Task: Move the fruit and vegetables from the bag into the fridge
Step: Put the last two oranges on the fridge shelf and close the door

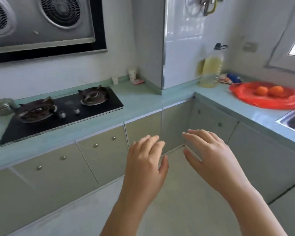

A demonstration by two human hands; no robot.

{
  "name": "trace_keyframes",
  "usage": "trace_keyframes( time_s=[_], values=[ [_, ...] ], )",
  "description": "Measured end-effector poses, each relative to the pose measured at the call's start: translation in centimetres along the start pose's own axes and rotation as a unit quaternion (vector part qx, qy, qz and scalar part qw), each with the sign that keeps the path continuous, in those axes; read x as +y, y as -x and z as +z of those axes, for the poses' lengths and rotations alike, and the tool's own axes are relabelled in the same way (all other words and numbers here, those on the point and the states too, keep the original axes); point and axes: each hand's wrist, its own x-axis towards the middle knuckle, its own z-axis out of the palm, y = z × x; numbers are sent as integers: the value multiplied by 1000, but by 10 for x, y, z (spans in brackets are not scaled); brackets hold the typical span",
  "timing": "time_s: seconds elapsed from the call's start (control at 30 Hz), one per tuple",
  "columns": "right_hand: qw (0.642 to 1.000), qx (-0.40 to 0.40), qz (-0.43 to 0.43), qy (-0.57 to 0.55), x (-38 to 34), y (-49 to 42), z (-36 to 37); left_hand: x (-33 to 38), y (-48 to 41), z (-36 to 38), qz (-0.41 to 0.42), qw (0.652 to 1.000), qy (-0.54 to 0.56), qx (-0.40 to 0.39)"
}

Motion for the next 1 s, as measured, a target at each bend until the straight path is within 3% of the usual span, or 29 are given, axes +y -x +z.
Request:
trace_keyframes(
  time_s=[0.37,0.57,0.73,1.0],
  values=[
    [987,28,146,67,96,-86,30,-34,-134,130,83,992,86,-30],
    [971,63,208,102,182,-109,27,5,-194,215,157,976,137,-67],
    [965,75,231,95,271,-144,23,47,-248,300,161,960,198,-111],
    [961,77,237,122,411,-196,0,128,-352,406,185,949,209,-145]
  ],
)
